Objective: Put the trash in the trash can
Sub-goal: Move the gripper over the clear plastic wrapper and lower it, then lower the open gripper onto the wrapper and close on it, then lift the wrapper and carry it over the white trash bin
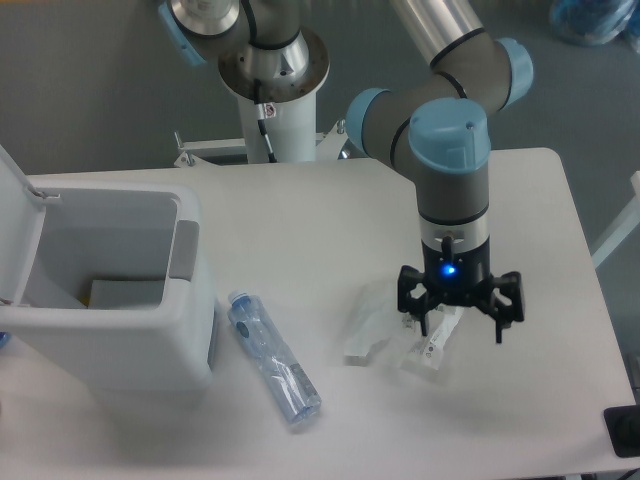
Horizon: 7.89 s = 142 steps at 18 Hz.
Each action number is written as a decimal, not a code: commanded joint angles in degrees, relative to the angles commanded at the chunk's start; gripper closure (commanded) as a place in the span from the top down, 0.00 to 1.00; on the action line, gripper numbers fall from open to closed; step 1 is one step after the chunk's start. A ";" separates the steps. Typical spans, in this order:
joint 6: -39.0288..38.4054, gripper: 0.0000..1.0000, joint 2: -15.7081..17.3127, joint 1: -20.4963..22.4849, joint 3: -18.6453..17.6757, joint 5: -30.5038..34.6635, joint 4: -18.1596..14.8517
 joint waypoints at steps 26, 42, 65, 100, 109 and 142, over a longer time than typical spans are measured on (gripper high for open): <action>-0.44 1.00 -8.52 3.78 -1.95 -9.57 -6.50; 1.84 1.00 -11.07 4.05 0.08 -17.40 -6.50; 2.54 0.39 -11.07 3.34 -1.94 -17.14 -5.98; -8.61 0.00 13.00 6.07 2.53 -39.19 -5.80; -16.18 0.00 19.42 -1.12 5.61 -42.19 -4.83; -14.50 0.00 18.90 -22.58 -9.15 -38.06 2.72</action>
